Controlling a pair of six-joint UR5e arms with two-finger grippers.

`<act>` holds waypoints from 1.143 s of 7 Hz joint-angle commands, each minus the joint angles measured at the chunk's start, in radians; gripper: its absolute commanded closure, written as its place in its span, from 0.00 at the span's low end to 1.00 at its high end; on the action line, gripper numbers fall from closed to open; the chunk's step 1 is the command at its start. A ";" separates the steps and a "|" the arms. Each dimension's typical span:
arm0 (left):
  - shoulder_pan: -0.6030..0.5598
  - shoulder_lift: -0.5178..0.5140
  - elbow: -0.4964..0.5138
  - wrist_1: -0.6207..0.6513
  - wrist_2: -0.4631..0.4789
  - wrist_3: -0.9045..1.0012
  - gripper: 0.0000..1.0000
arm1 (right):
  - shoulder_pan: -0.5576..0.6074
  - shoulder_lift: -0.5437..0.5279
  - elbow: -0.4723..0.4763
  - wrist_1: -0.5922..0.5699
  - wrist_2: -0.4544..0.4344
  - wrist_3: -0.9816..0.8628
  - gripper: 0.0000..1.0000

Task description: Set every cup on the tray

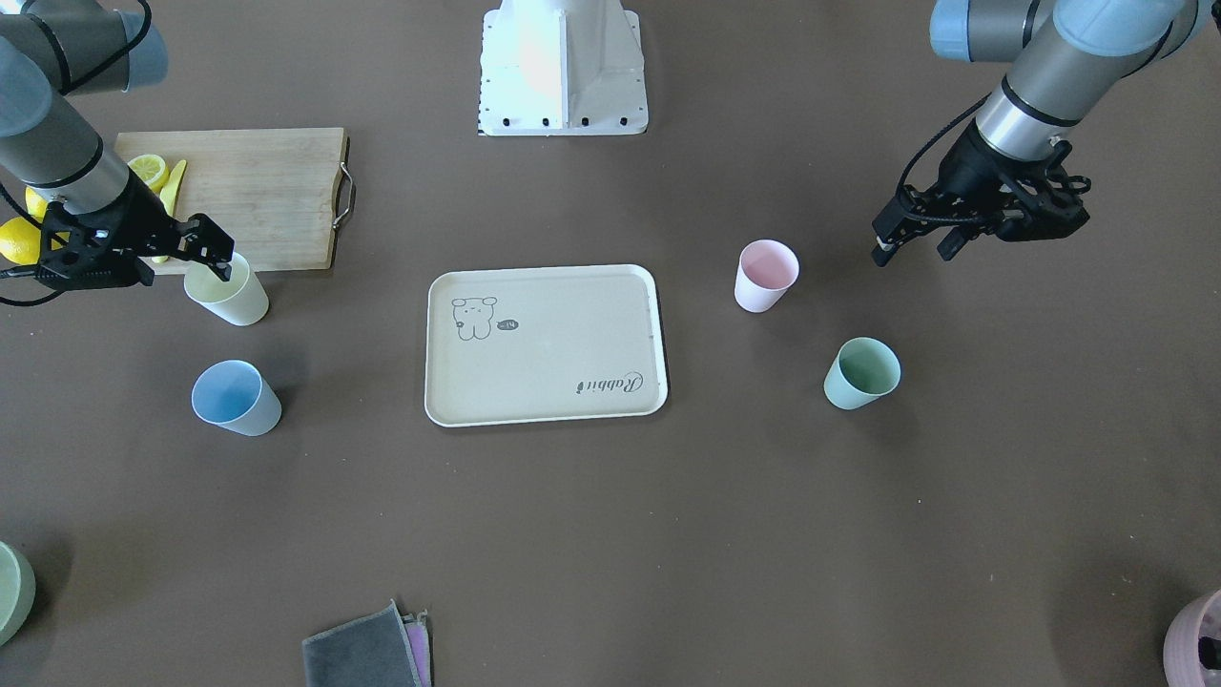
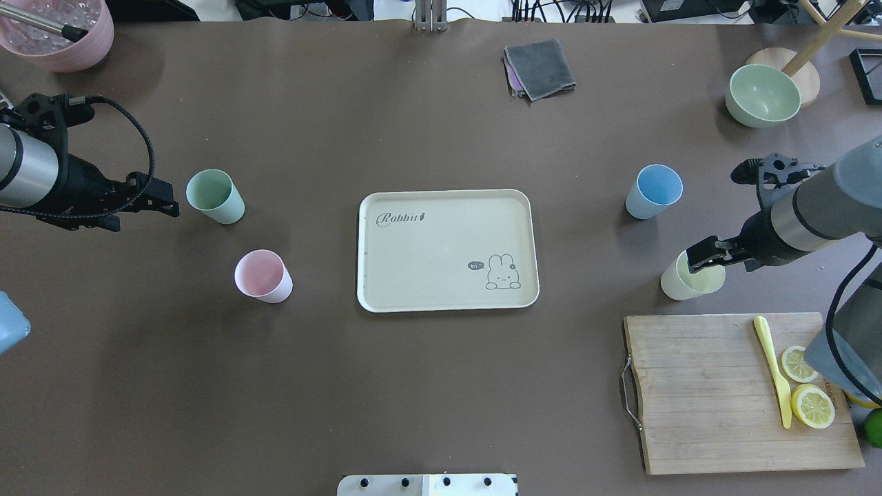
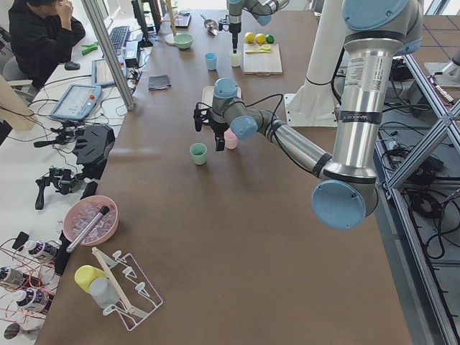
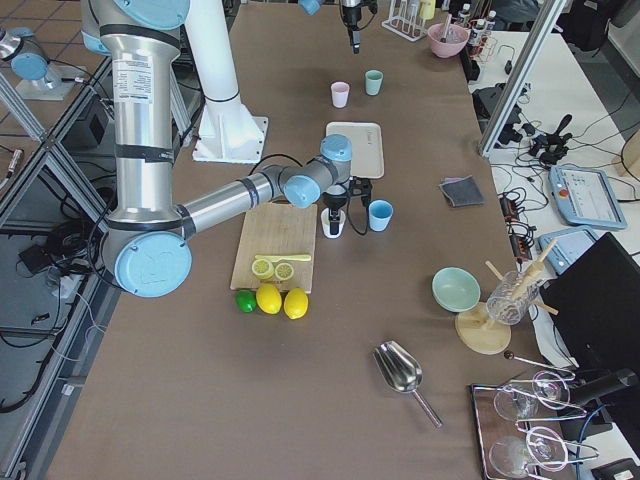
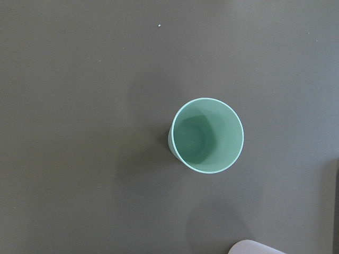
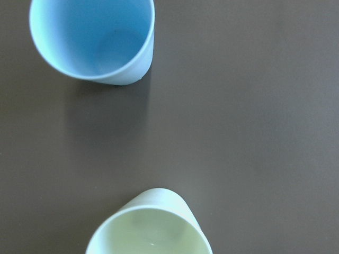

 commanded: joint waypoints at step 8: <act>0.173 -0.103 0.076 0.000 0.109 -0.059 0.03 | 0.072 0.135 -0.050 -0.004 0.120 0.020 1.00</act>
